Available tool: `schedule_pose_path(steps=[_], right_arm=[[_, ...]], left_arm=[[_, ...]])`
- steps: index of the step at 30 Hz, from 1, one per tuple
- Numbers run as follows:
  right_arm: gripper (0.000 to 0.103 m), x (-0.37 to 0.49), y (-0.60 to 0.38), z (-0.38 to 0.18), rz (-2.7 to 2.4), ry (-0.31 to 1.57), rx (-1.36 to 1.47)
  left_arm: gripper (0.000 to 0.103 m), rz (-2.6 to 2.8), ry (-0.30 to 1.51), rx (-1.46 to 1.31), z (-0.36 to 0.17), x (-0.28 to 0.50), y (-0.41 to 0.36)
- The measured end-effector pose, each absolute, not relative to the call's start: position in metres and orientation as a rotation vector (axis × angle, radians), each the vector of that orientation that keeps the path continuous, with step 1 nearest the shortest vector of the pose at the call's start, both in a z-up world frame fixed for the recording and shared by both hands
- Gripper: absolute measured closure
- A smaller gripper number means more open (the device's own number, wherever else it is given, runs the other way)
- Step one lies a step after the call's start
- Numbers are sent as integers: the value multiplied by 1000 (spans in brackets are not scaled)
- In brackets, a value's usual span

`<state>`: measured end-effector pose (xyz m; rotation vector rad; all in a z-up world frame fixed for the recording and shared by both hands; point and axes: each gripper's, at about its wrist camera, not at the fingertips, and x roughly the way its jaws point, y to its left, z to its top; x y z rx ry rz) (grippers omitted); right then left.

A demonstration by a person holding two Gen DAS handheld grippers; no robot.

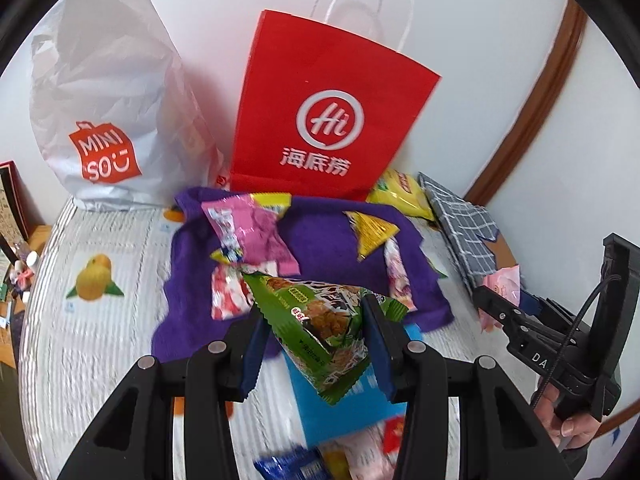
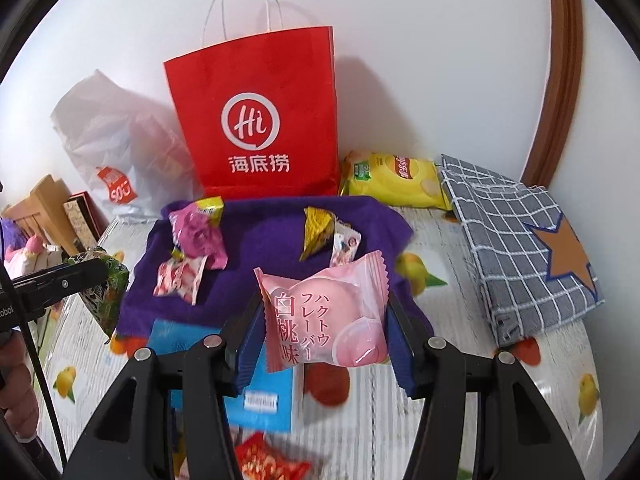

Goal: Organize snacks
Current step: 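Lift both held packets and carry them over the purple towel, then lower both packets onto the purple towel and open both tools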

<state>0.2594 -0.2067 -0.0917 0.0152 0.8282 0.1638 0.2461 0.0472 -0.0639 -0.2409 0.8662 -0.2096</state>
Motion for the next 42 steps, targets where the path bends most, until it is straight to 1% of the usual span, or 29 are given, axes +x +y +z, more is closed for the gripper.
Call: schedule_pose_path(steps=[8,21,27,34,42], right_arm=[[48,303,-200,-110,170,848,19],[48,349,-186,-162,199,938,15],[48,355,-181,-182,215,974,1],[47,356,-181,-191,216,992,0],[42,357,-177,-191,222,982,-19]], left_arm=[[60,-192,898,-244,-82,287,52],[60,-176,974,-208,-123,336,43],[60,-171,1002,-176,-134,345,41],[60,-173,1025,-176,-141,349,39],[59,-171,1037,-178,-144,350,38]])
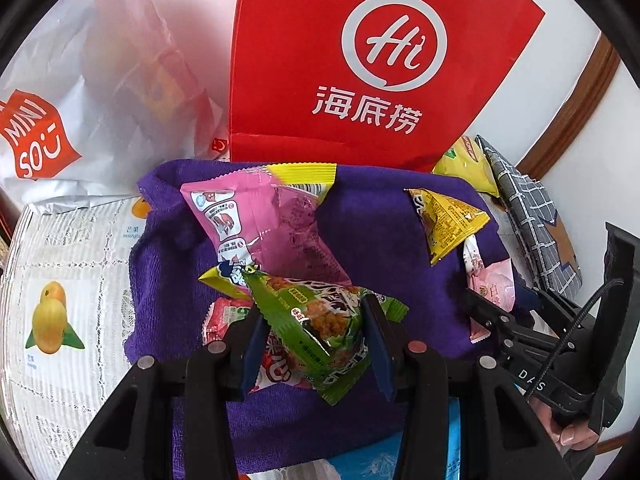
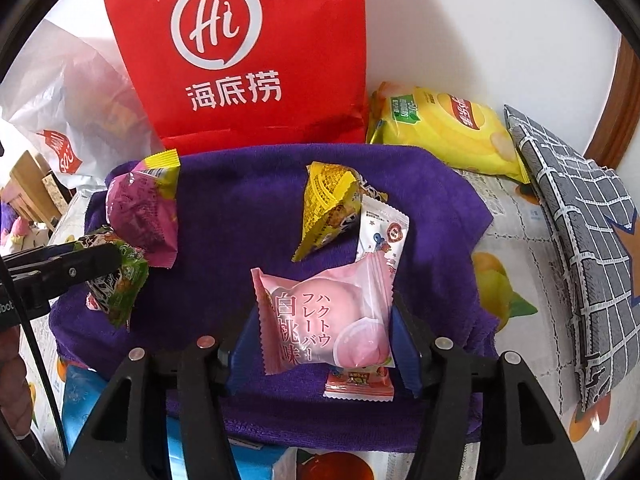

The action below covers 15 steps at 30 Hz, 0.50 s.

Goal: Organize snacks
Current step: 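Lower both packets onto the purple towel and open both tools, then withdraw both tools from the towel toward the remaining snacks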

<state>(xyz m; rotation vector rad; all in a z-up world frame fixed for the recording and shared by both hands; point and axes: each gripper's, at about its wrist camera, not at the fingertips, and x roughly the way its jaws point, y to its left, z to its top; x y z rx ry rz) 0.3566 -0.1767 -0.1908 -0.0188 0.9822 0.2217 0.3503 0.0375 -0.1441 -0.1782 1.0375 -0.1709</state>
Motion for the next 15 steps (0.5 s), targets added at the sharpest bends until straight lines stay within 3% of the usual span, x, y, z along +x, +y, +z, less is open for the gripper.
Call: schedule_pose_path(steps=[4,7,11,15], right_arm=[[35,355,-174,-187,232,975,-27],[28,351,-173,-181,246,960,-29],[26,341,-176,-172,246,945,-17],[24,330,-182,-162,220,948,-4]], left_arm=[[59,-178,1037,-183,-143,350,39],[50,-181,1034,-176,-139,348,40],[37,-192,1004,-163,-126,342,39],[35,-195,996,-170,-116,339,38]])
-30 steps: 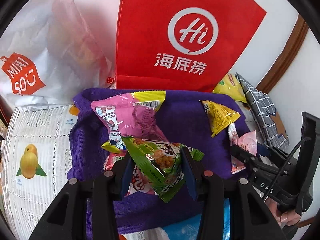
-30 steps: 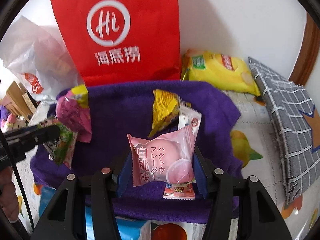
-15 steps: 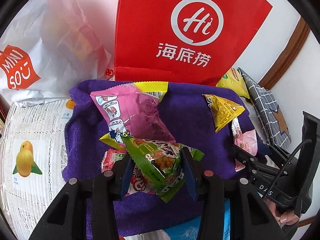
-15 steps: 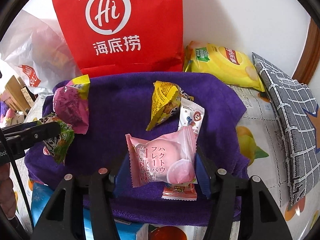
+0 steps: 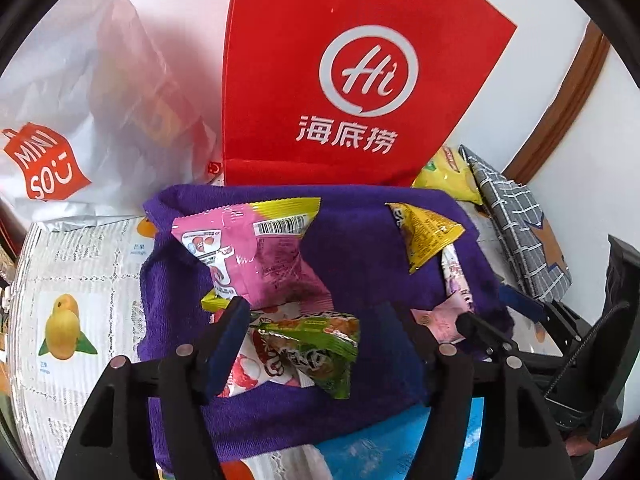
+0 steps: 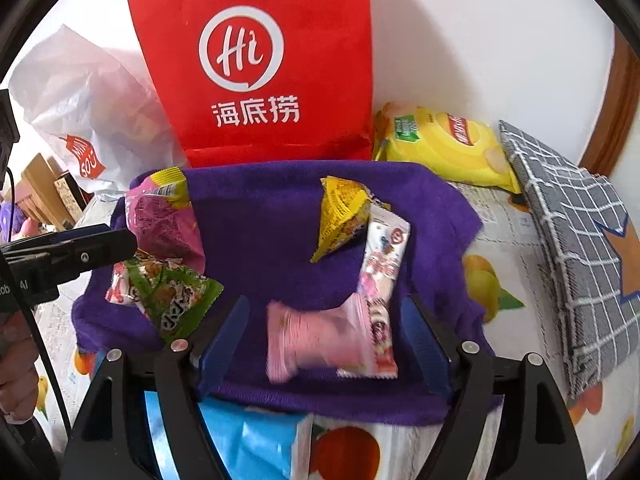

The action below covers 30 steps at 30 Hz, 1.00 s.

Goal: Organize snacks
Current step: 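Withdraw both tools from the towel toward the remaining snacks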

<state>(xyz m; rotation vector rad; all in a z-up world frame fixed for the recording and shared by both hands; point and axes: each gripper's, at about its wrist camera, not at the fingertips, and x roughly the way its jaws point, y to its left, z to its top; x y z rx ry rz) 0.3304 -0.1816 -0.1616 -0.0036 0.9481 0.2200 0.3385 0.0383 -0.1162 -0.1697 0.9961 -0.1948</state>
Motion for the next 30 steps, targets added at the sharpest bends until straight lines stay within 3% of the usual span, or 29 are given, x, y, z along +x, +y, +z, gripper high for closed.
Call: schedule_pose_path(steps=[3,8,24,30], right_arm=[[23,318,-188,-149,155,936,-30],[20,293,-203,-128,85,891,-56],[20,203,-228,-123,104,910,1],[29,169,-221,-137,138,934,2]], left_arm=[[35,-197,988,-187,-106,333,39],[24,-212,957,-214,-85,318,37],[24,-129,933,-175,-70,224,40],[24,-103,968,-192,-77,196,52]])
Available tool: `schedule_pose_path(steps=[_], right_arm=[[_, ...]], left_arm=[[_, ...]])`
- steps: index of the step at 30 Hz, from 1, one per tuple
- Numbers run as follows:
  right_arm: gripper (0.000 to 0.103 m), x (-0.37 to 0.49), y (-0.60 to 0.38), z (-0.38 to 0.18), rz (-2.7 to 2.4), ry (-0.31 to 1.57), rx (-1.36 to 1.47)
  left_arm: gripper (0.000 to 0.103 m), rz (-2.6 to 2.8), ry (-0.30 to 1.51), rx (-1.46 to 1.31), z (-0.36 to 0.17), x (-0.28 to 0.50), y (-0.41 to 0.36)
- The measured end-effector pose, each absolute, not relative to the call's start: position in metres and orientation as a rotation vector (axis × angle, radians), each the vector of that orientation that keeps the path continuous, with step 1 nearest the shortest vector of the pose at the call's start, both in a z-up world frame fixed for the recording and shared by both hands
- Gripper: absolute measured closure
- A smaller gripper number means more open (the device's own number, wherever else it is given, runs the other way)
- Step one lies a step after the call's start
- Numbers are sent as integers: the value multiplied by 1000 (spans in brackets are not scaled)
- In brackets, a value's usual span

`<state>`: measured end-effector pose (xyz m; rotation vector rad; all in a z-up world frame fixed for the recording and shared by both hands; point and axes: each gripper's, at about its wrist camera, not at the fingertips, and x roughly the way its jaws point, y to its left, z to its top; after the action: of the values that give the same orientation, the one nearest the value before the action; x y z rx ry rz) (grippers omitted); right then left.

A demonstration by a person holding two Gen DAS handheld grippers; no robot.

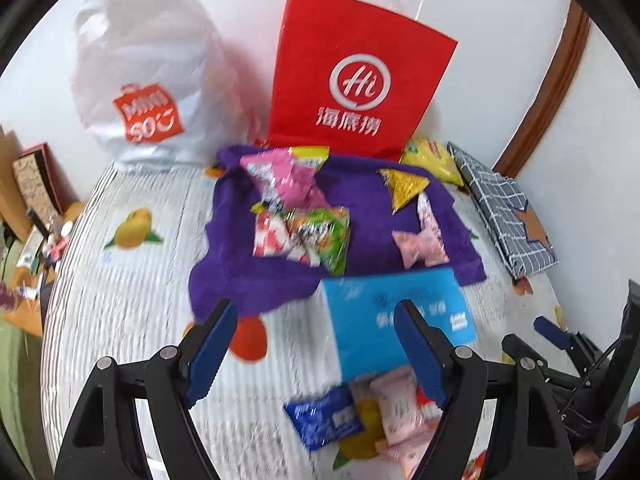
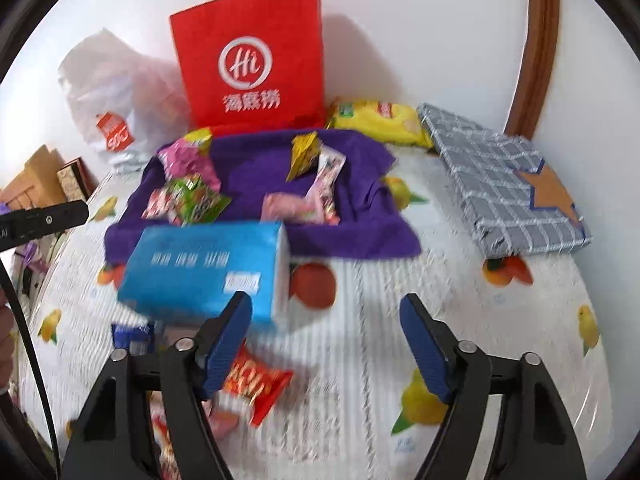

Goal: Organize snacks
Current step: 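Withdraw both tools from the towel toward the remaining snacks, then grasp red candy packet with right tool while left tool grasps blue packet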

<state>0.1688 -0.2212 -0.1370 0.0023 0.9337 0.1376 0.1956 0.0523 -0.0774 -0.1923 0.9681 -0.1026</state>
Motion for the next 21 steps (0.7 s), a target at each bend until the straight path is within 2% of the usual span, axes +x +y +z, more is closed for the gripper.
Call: schedule_pose_path(steps=[8,21], right_arm=[[38,147,-204,-160,213,980,-25],[38,157,-174,-191,361,1039,-219]], left_arm=[[25,-97,954,-211,-81,171,67],[24,-94,1003,-194,-95,173,73]])
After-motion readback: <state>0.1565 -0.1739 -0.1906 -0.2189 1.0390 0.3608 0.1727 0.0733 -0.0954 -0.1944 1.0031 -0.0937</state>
